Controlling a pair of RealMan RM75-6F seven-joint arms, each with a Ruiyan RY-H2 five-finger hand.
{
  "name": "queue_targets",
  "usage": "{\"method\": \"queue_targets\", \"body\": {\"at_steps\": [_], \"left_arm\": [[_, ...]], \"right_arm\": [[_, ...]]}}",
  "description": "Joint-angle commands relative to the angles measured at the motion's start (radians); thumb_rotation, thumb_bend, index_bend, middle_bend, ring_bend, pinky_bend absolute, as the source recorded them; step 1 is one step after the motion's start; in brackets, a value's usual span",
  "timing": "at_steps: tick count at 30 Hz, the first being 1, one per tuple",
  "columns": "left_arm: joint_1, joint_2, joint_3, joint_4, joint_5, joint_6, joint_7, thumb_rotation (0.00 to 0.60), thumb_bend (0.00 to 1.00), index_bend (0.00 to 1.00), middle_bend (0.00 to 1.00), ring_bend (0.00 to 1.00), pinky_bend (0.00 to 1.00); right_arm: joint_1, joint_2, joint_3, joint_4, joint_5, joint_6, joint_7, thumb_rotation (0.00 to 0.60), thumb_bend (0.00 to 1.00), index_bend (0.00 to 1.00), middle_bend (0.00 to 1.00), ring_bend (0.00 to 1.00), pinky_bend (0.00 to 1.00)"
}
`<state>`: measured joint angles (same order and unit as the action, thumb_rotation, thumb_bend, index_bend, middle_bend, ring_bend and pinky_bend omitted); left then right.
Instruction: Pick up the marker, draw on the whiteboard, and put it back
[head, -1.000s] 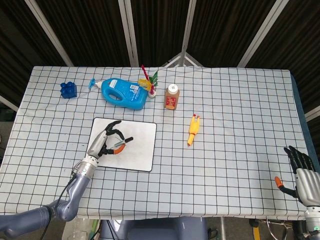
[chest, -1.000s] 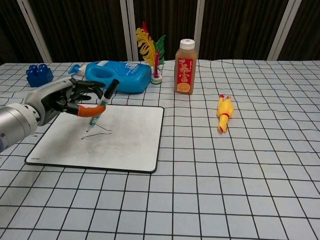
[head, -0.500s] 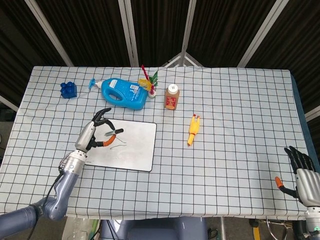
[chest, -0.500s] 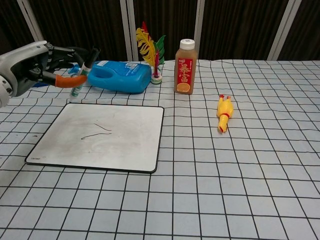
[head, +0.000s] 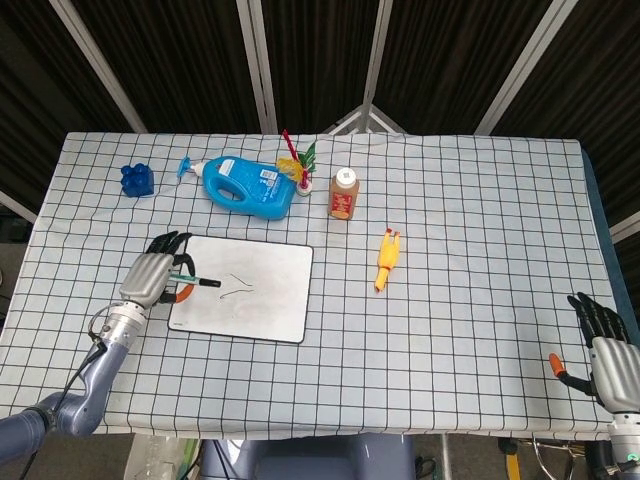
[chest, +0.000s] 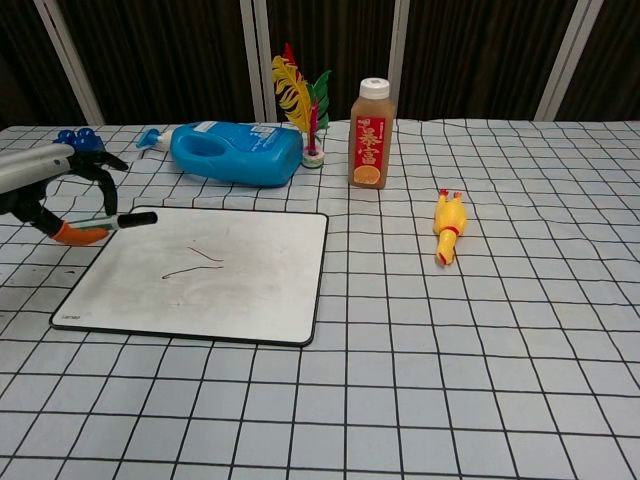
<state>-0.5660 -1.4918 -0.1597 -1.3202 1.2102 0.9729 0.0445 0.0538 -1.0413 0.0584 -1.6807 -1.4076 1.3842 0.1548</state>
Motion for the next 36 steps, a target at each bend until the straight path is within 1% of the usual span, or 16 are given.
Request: {"method": "queue_targets", "body": {"at_steps": [1, 5, 9, 11, 12, 15, 21, 24, 26, 28, 29, 32, 33, 36], "left_arm": [[0.001, -0.009, 0.013, 0.026, -0.040, -0.018, 0.049, 0.600, 0.43, 0.62, 0.05, 0.00, 0.00], [0.001, -0.028, 0.017, 0.043, -0.056, -0.014, 0.085, 0.600, 0.40, 0.59, 0.03, 0.00, 0.00], [0.002, -0.041, 0.018, 0.051, -0.066, -0.007, 0.108, 0.600, 0.35, 0.52, 0.00, 0.00, 0.00], [0.004, -0.045, 0.016, 0.051, -0.070, 0.000, 0.113, 0.600, 0.31, 0.46, 0.00, 0.00, 0.00], [0.004, -0.045, 0.015, 0.050, -0.071, 0.001, 0.113, 0.600, 0.28, 0.44, 0.00, 0.00, 0.00], [0.008, -0.042, 0.011, 0.040, -0.074, 0.008, 0.109, 0.600, 0.20, 0.39, 0.00, 0.00, 0.00], [0.030, -0.016, 0.004, -0.004, -0.075, 0.043, 0.095, 0.600, 0.19, 0.31, 0.00, 0.00, 0.00], [0.049, 0.006, -0.003, -0.045, -0.077, 0.072, 0.075, 0.600, 0.19, 0.25, 0.00, 0.00, 0.00], [0.080, 0.026, -0.016, -0.105, -0.082, 0.111, 0.026, 0.600, 0.19, 0.16, 0.00, 0.00, 0.00], [0.119, 0.067, -0.011, -0.179, -0.066, 0.162, -0.002, 0.600, 0.18, 0.06, 0.00, 0.00, 0.00], [0.128, 0.078, -0.008, -0.195, -0.059, 0.175, -0.005, 0.600, 0.18, 0.04, 0.00, 0.00, 0.00], [0.188, 0.152, 0.028, -0.290, 0.001, 0.265, 0.001, 0.600, 0.18, 0.02, 0.00, 0.00, 0.00], [0.200, 0.165, 0.036, -0.306, 0.011, 0.281, 0.004, 0.600, 0.18, 0.02, 0.00, 0.00, 0.00], [0.265, 0.239, 0.083, -0.382, 0.074, 0.374, 0.024, 0.600, 0.18, 0.02, 0.00, 0.00, 0.00]], "right_arm": [[0.000, 0.000, 0.000, -0.001, 0.000, 0.000, -0.001, 0.600, 0.35, 0.00, 0.00, 0.00, 0.00], [0.000, 0.001, 0.000, -0.003, 0.001, 0.000, -0.002, 0.600, 0.35, 0.00, 0.00, 0.00, 0.00], [-0.001, 0.002, 0.000, -0.003, 0.001, 0.000, -0.001, 0.600, 0.35, 0.00, 0.00, 0.00, 0.00], [-0.001, 0.002, -0.001, -0.003, 0.001, 0.000, -0.001, 0.600, 0.35, 0.00, 0.00, 0.00, 0.00], [-0.001, 0.002, -0.001, -0.003, 0.001, -0.001, -0.001, 0.600, 0.35, 0.00, 0.00, 0.00, 0.00], [-0.002, 0.003, -0.002, -0.003, 0.000, 0.000, -0.001, 0.600, 0.35, 0.00, 0.00, 0.00, 0.00], [-0.003, 0.003, -0.003, -0.002, -0.004, 0.003, 0.000, 0.600, 0.35, 0.00, 0.00, 0.00, 0.00], [-0.003, 0.003, -0.003, -0.003, -0.007, 0.004, 0.001, 0.600, 0.35, 0.00, 0.00, 0.00, 0.00], [-0.003, 0.003, -0.004, -0.001, -0.010, 0.006, 0.000, 0.600, 0.35, 0.00, 0.00, 0.00, 0.00], [-0.003, 0.002, -0.006, 0.001, -0.014, 0.005, -0.001, 0.600, 0.35, 0.00, 0.00, 0.00, 0.00], [-0.003, 0.002, -0.007, 0.002, -0.015, 0.005, -0.002, 0.600, 0.35, 0.00, 0.00, 0.00, 0.00], [-0.003, 0.002, -0.008, 0.004, -0.020, 0.007, -0.006, 0.600, 0.35, 0.00, 0.00, 0.00, 0.00], [-0.003, 0.002, -0.009, 0.005, -0.021, 0.007, -0.006, 0.600, 0.35, 0.00, 0.00, 0.00, 0.00], [-0.001, 0.001, -0.012, 0.008, -0.025, 0.004, -0.015, 0.600, 0.35, 0.00, 0.00, 0.00, 0.00]]}}
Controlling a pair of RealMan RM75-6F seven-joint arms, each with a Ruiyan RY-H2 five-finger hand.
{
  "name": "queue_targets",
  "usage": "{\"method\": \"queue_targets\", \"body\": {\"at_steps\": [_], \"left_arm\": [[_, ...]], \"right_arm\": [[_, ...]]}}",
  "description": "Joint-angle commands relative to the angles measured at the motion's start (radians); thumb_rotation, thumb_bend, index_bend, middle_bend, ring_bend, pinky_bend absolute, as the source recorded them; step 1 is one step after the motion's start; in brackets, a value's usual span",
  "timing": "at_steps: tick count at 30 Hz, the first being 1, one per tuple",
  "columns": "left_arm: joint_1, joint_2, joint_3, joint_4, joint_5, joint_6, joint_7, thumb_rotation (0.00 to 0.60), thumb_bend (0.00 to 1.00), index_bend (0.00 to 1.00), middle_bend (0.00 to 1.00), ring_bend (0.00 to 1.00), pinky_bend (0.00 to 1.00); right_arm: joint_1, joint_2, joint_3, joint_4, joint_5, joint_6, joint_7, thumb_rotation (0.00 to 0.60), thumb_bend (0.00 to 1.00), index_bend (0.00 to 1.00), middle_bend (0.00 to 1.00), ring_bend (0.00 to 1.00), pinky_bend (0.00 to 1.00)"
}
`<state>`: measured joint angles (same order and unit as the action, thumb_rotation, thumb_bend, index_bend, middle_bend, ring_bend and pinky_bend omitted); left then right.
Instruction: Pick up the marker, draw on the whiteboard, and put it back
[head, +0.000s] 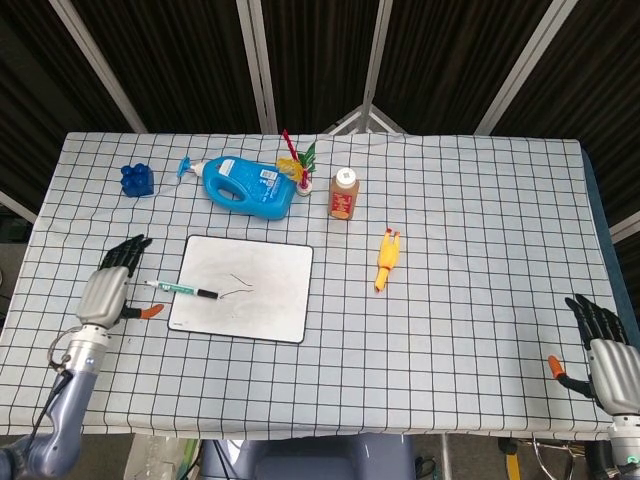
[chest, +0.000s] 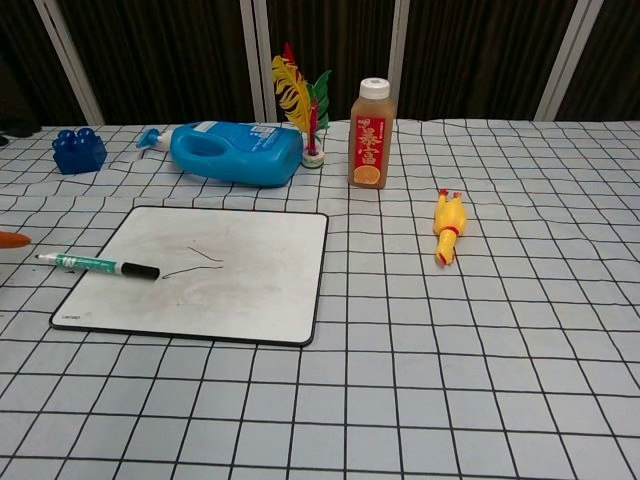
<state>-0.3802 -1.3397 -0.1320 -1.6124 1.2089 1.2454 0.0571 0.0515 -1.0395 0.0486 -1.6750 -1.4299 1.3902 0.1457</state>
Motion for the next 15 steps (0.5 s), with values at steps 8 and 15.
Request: {"method": "queue_targets", "body": {"at_steps": [8, 15], "left_arm": [[0.200, 0.182, 0.150, -0.133, 0.167, 0.240, 0.015, 0.600, 0.18, 0.02, 0.00, 0.00, 0.00], [0.240, 0.215, 0.168, -0.125, 0.204, 0.278, -0.028, 0.600, 0.18, 0.01, 0.00, 0.00, 0.00]], "right_arm": [[0.000, -0.003, -0.009, 0.006, -0.006, -0.004, -0.027, 0.600, 0.35, 0.00, 0.00, 0.00, 0.00], [-0.002, -0.008, -0.012, 0.005, -0.009, 0.001, -0.047, 0.600, 0.35, 0.00, 0.00, 0.00, 0.00]]}}
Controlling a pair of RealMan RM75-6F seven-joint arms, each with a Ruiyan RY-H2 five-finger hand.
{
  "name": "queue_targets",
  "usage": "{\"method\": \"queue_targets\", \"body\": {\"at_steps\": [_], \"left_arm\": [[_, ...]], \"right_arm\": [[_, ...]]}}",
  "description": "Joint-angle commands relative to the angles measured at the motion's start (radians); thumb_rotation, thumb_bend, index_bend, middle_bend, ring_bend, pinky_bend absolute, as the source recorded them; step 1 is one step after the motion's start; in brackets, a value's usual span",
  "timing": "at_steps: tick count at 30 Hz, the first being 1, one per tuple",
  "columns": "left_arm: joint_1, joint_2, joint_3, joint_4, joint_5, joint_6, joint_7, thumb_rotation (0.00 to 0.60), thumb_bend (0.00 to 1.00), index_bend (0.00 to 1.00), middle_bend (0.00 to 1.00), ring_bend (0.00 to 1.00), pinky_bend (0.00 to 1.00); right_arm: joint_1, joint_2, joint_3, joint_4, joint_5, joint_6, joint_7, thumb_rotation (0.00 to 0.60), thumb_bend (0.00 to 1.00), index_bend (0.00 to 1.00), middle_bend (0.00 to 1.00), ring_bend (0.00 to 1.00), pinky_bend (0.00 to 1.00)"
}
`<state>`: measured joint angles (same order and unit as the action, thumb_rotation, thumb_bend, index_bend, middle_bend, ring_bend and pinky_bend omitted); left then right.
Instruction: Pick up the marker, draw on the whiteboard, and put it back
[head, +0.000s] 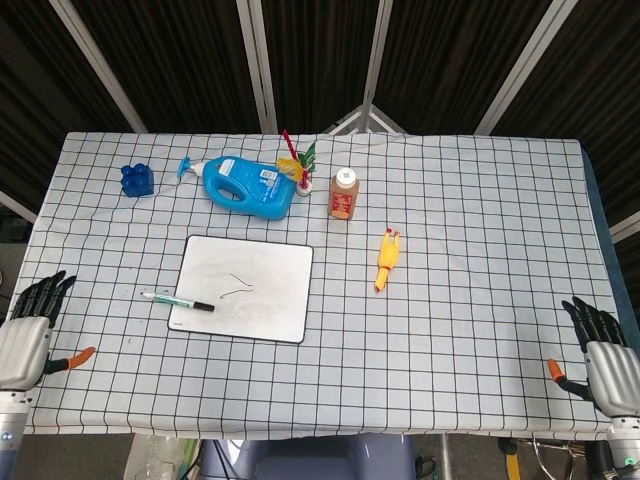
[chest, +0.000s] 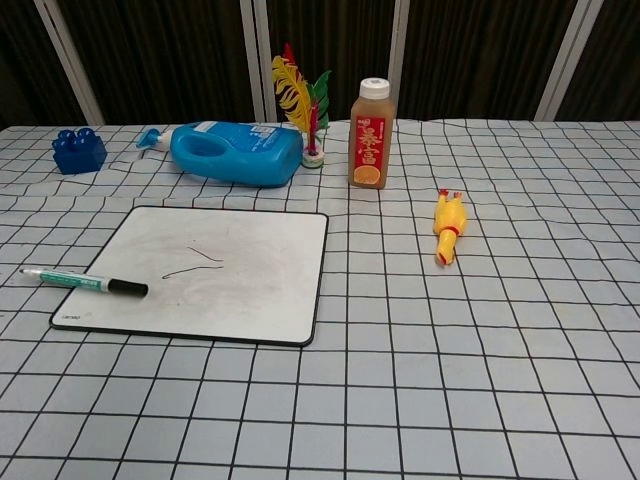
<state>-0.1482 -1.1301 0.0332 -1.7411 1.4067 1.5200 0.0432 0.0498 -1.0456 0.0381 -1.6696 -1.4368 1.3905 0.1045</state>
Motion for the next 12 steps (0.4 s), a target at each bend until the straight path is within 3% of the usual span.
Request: {"method": "queue_targets", "body": {"at_steps": [1, 12], "left_arm": [[0.009, 0.004, 0.000, 0.007, 0.007, 0.002, -0.016, 0.600, 0.18, 0.00, 0.00, 0.00, 0.00], [0.017, -0.015, -0.015, 0.016, 0.016, -0.006, 0.016, 0.600, 0.18, 0.00, 0.00, 0.00, 0.00]], "right_arm": [[-0.001, -0.003, -0.003, -0.001, -0.004, 0.002, -0.008, 0.600, 0.35, 0.00, 0.00, 0.00, 0.00], [-0.005, -0.001, -0.007, 0.005, -0.008, 0.004, 0.002, 0.600, 0.35, 0.00, 0.00, 0.00, 0.00]]}}
